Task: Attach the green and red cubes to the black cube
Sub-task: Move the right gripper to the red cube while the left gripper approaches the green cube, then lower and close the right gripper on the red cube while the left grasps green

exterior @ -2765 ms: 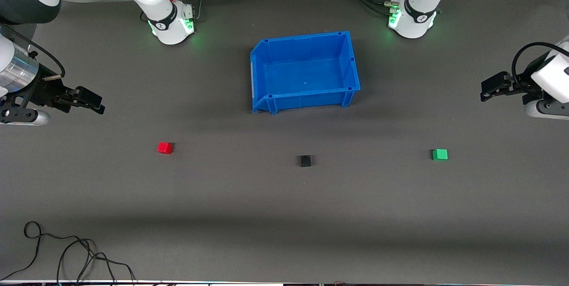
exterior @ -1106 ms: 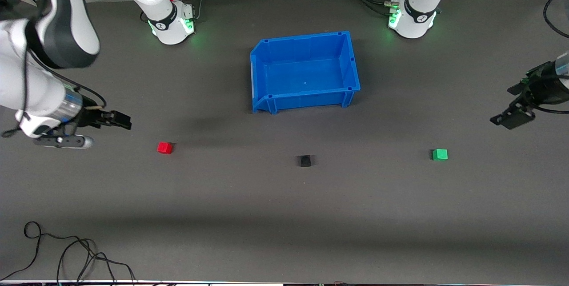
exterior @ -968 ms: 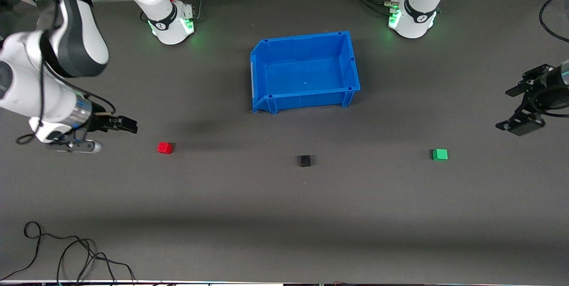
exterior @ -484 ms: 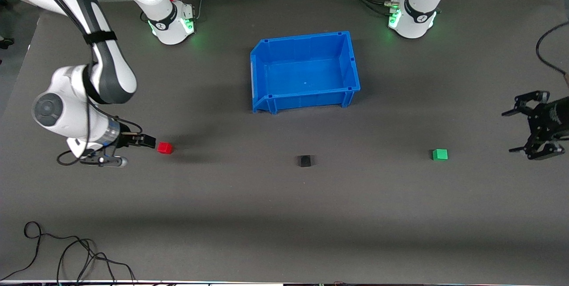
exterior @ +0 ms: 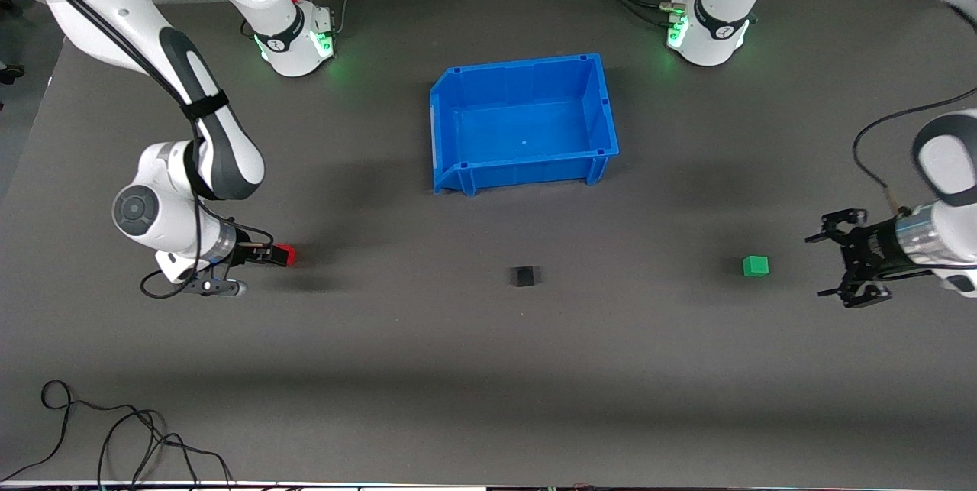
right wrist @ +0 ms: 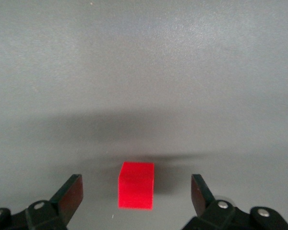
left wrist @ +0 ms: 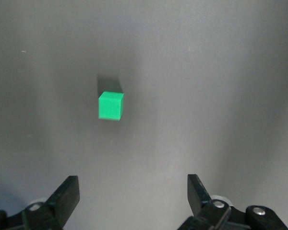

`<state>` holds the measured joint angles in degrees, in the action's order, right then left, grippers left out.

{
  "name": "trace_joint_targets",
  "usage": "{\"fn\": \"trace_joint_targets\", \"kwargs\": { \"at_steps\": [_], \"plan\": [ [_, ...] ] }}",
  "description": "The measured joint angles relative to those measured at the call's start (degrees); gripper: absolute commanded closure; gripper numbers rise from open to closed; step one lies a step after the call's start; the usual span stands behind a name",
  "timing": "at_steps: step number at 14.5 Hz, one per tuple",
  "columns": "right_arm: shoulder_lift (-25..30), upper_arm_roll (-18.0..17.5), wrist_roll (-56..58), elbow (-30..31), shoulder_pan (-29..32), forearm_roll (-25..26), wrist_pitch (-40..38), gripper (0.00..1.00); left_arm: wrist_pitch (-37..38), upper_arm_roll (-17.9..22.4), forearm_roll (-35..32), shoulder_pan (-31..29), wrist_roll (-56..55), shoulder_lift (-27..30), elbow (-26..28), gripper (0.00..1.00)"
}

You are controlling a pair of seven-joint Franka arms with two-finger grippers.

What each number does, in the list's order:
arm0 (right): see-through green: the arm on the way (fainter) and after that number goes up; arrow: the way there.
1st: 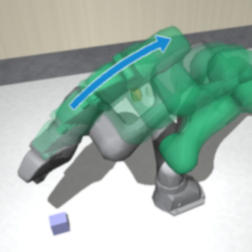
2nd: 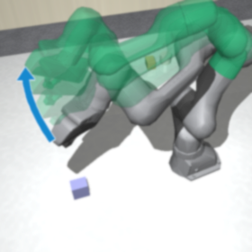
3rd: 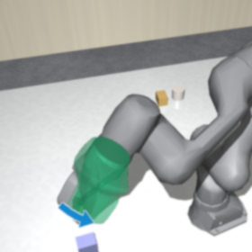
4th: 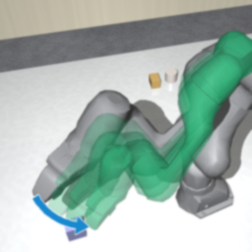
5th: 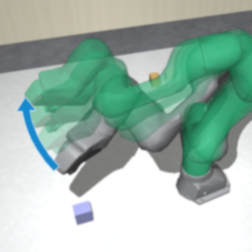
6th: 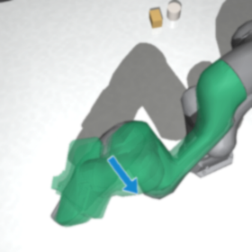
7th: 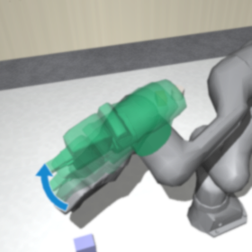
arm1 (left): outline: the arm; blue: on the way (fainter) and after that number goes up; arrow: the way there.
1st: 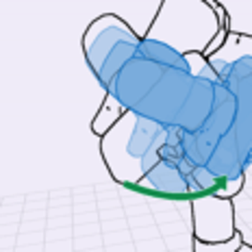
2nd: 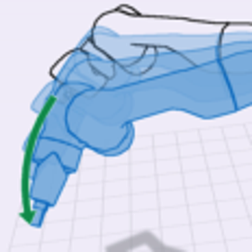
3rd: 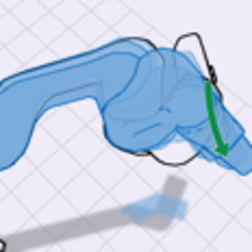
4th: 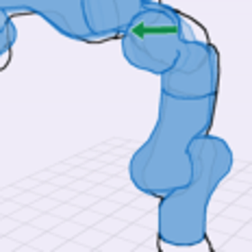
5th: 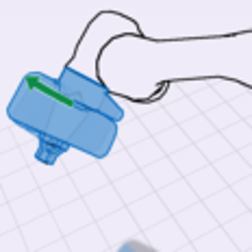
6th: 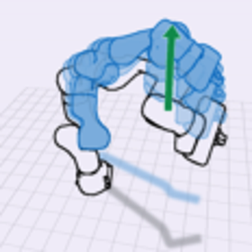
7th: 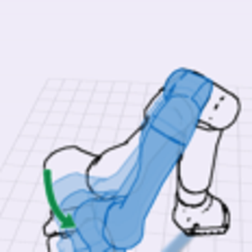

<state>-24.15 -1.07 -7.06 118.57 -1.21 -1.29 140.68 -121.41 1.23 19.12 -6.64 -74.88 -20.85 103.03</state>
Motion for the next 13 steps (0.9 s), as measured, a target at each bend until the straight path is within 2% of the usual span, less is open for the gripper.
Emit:
{"fn": "trace_joint_targets", "kwargs": {
  "at_steps": [3,7,9,12,13],
  "plan": [
    [-2.2,0.0,0.0,0.4,0.0,0.0,3.1,0.02,-6.0,-0.1,0.8,-0.2,2.1,-3.5,2.5,0.00],
    [-3.7,0.0,-1.2,0.6,0.0,0.0,4.3,0.17,-12.6,-0.3,6.3,-0.2,9.3,-5.4,7.2,0.00],
    [-3.8,-0.1,-2.3,0.6,-0.3,0.0,4.3,0.19,-15.6,-0.3,9.2,-0.2,13.3,-5.4,9.8,0.00],
    [-3.8,-0.1,-3.5,0.7,-0.9,0.0,4.3,0.31,-19.6,-0.4,10.1,-0.2,15.5,-5.7,13.3,0.00],
    [-3.8,-0.1,-3.6,0.7,-1.0,0.0,4.3,0.31,-20.4,-0.4,10.2,-0.2,15.8,-6.0,14.0,0.00]
  ]
}}
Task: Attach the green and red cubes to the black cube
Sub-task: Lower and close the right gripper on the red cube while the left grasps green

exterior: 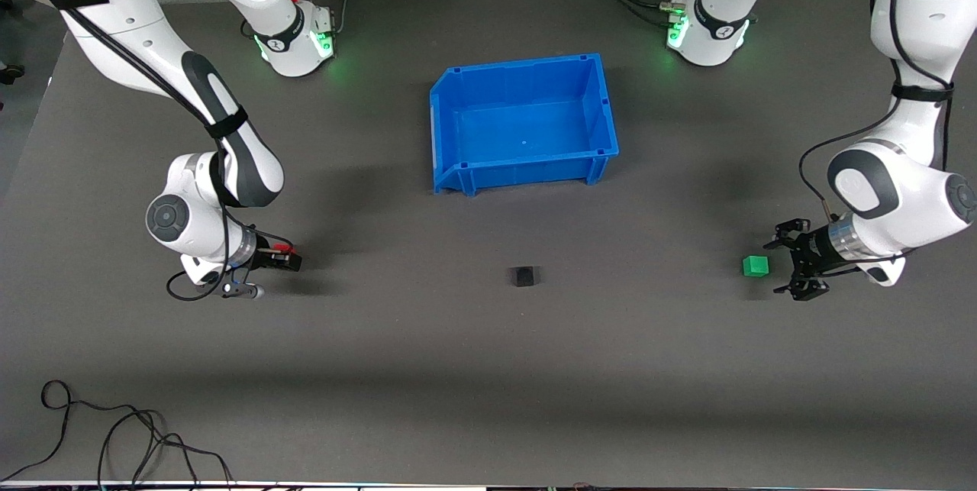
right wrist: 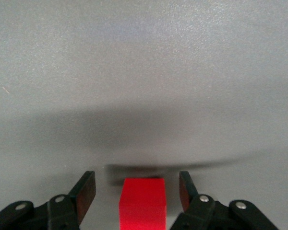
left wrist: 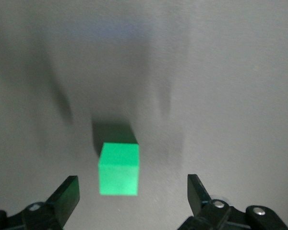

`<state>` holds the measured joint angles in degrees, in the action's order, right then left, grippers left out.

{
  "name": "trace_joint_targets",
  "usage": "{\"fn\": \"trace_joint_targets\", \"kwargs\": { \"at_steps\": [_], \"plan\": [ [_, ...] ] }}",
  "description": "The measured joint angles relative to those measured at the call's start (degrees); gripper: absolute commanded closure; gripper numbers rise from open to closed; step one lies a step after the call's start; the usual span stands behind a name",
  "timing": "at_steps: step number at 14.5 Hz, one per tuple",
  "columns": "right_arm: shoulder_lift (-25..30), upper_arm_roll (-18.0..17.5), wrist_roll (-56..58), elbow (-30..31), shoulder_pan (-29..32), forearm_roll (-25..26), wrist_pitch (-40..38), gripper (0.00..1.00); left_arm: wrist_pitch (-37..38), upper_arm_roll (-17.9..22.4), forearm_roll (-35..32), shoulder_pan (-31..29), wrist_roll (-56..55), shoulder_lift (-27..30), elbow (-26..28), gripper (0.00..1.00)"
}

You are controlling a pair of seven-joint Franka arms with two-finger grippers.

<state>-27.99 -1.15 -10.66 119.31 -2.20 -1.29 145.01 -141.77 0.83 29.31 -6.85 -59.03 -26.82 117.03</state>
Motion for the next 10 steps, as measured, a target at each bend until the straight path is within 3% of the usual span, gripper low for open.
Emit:
{"fn": "trace_joint_targets", "kwargs": {
  "at_steps": [2,4,5,8,9,10],
  "plan": [
    [0.0,0.0,-0.1,0.0,0.0,0.0,0.0,0.32,-0.6,-0.1,0.0,0.0,0.4,-0.5,0.7,0.00],
    [-0.1,0.0,-0.1,0.0,0.0,0.0,0.0,0.39,-1.1,-0.2,0.0,0.0,0.5,-0.8,1.3,0.00],
    [-0.1,0.1,-0.1,0.1,0.0,0.0,0.0,0.39,-2.0,-0.3,0.0,0.0,0.6,-1.0,1.6,0.12],
    [-0.6,0.1,-0.2,0.2,0.0,0.0,0.0,0.39,-3.3,-0.8,0.0,0.0,0.6,-1.6,2.3,0.66],
    [-0.7,0.1,-0.2,0.2,0.0,0.0,0.0,0.40,-3.5,-0.9,0.0,0.0,0.7,-1.7,2.3,0.75],
    [-0.8,0.1,-0.2,0.2,0.0,0.0,0.0,0.47,-3.5,-1.0,0.0,0.0,0.7,-1.7,2.3,0.77]
  ]
}}
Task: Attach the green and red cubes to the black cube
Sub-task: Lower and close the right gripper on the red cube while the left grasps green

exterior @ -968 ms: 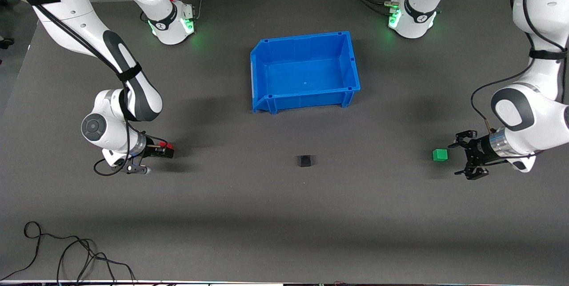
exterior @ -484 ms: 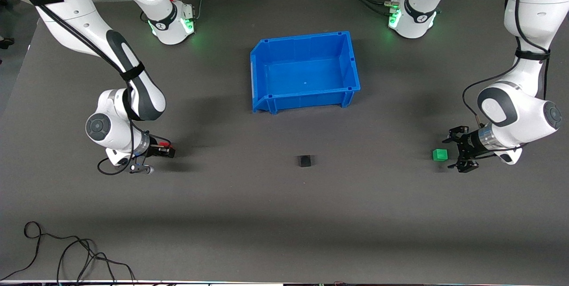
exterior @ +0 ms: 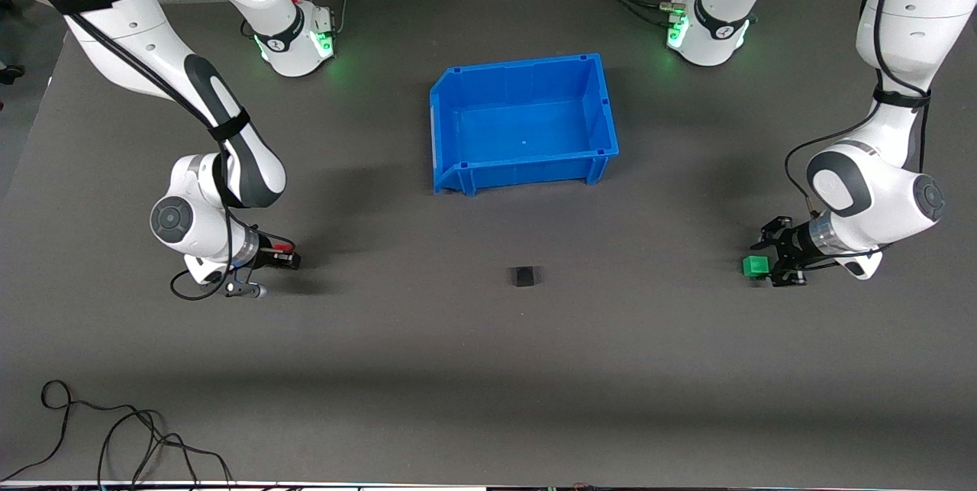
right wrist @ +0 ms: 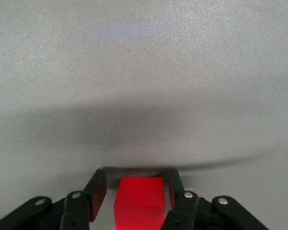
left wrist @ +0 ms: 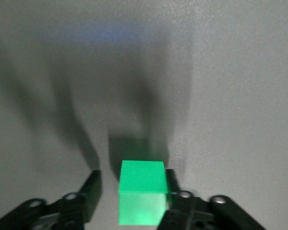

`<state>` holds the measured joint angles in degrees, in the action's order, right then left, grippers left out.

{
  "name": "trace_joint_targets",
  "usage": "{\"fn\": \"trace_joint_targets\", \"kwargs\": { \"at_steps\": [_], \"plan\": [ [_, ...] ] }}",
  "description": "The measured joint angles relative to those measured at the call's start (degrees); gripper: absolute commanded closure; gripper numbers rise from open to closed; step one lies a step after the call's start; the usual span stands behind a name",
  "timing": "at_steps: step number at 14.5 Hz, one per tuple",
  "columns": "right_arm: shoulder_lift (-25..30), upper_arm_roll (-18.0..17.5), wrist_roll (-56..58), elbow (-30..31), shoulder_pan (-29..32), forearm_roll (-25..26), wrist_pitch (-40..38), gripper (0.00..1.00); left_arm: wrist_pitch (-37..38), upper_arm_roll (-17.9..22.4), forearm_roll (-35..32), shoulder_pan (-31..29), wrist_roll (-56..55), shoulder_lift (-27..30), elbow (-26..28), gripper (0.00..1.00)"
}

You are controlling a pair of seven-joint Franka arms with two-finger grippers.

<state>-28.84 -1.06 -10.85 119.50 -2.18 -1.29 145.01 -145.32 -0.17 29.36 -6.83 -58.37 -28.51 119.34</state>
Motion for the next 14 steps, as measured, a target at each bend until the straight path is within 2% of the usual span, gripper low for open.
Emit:
{"fn": "trace_joint_targets", "kwargs": {
  "at_steps": [7,11,14],
  "plan": [
    [0.0,0.0,-0.1,0.0,0.0,0.0,0.0,1.00,0.0,0.0,0.0,0.0,0.0,0.1,-1.0,0.77],
    [0.0,0.0,-1.2,0.0,0.0,-0.3,0.0,1.00,0.5,-0.1,0.1,0.0,0.0,0.2,-1.6,0.77],
    [0.2,-0.4,-8.0,-0.6,-0.3,-0.7,0.2,1.00,0.7,-0.1,0.2,0.0,0.0,0.2,-2.1,0.77]
  ]
}}
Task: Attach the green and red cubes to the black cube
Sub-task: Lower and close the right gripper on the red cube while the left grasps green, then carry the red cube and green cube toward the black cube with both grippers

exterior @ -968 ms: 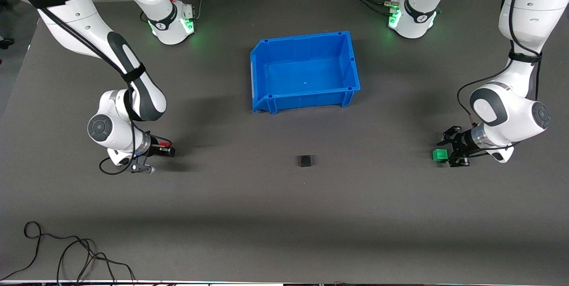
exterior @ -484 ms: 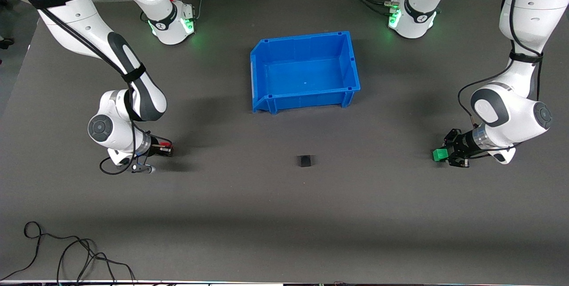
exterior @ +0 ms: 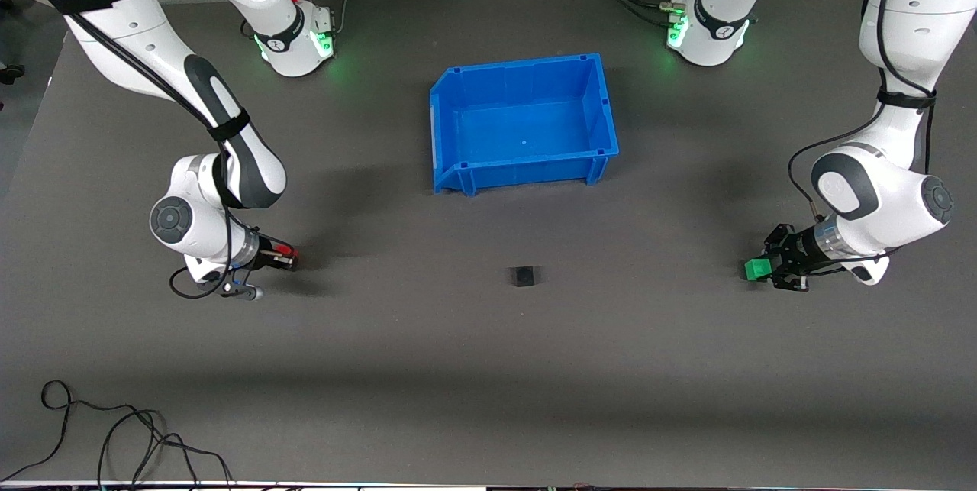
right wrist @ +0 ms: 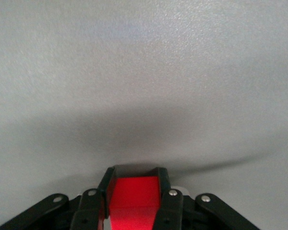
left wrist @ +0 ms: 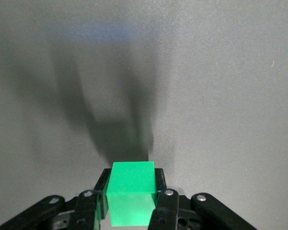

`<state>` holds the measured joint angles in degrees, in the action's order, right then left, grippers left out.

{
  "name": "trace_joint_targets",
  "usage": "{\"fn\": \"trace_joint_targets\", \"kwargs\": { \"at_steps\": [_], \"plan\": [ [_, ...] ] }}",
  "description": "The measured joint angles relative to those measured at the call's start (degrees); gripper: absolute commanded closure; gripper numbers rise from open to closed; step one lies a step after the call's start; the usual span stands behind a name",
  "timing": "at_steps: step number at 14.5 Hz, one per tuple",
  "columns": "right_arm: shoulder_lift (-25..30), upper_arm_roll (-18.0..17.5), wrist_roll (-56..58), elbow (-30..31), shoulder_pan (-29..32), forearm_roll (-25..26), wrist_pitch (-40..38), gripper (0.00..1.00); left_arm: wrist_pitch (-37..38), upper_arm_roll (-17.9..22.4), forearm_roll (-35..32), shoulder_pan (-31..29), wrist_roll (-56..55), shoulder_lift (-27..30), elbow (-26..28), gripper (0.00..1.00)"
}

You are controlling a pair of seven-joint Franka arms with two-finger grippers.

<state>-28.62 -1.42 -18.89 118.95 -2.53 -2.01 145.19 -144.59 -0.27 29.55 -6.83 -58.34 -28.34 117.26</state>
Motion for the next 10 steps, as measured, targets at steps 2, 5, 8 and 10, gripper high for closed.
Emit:
{"fn": "trace_joint_targets", "kwargs": {
  "at_steps": [2,5,8,10],
  "plan": [
    [0.1,-0.3,-7.5,-1.0,-2.4,-0.1,0.1,1.00,0.0,0.0,0.1,0.0,0.0,0.0,-0.3,0.77],
    [0.1,-0.4,-21.8,-3.8,-8.1,-0.1,0.1,1.00,4.2,-0.2,0.3,0.1,-0.8,0.4,-2.9,0.77],
    [-0.5,-0.5,-36.4,-6.5,-12.7,-0.2,0.0,1.00,7.7,-0.6,0.3,3.3,-5.5,1.2,-6.2,0.77],
    [-2.0,-0.5,-48.1,-9.1,-15.2,-0.2,-0.2,1.00,7.7,-0.8,0.3,7.4,-9.4,1.3,-6.8,0.78]
  ]
}}
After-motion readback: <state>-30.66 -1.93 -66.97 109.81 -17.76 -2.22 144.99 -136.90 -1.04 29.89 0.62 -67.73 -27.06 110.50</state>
